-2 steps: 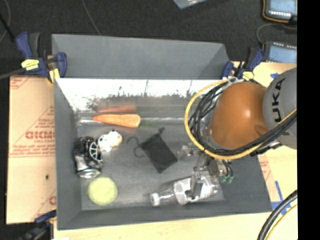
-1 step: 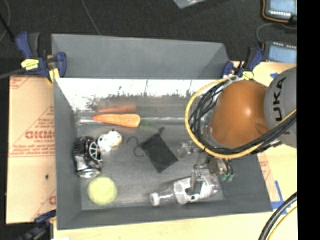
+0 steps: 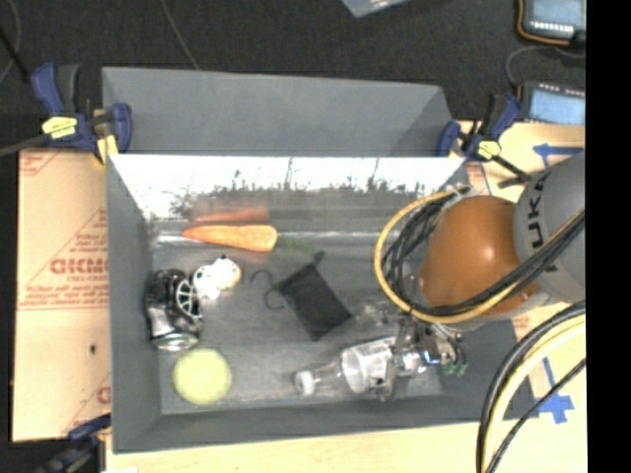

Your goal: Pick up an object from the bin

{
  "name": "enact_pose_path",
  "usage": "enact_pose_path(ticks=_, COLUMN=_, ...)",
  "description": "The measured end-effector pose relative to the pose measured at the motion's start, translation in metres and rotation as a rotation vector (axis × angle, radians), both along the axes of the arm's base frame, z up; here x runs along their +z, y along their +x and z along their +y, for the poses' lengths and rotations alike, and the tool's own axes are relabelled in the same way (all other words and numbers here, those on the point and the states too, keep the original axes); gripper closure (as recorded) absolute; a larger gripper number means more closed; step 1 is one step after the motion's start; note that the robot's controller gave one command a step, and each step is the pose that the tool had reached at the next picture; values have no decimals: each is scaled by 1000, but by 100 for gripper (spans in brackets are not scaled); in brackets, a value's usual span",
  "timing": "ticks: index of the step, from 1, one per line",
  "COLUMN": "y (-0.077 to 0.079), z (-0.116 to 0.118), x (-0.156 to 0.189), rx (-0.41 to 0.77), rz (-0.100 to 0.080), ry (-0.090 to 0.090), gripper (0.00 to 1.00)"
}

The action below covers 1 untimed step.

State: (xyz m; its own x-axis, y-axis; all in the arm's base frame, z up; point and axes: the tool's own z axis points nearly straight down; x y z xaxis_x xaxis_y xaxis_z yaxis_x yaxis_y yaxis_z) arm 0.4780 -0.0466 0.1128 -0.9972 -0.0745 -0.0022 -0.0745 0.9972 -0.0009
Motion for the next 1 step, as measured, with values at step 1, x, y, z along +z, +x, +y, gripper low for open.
enact_pose_path(ticks=1, y=-1, z=-14, x=-4, rx=26, rz=3, ry=1, gripper=0)
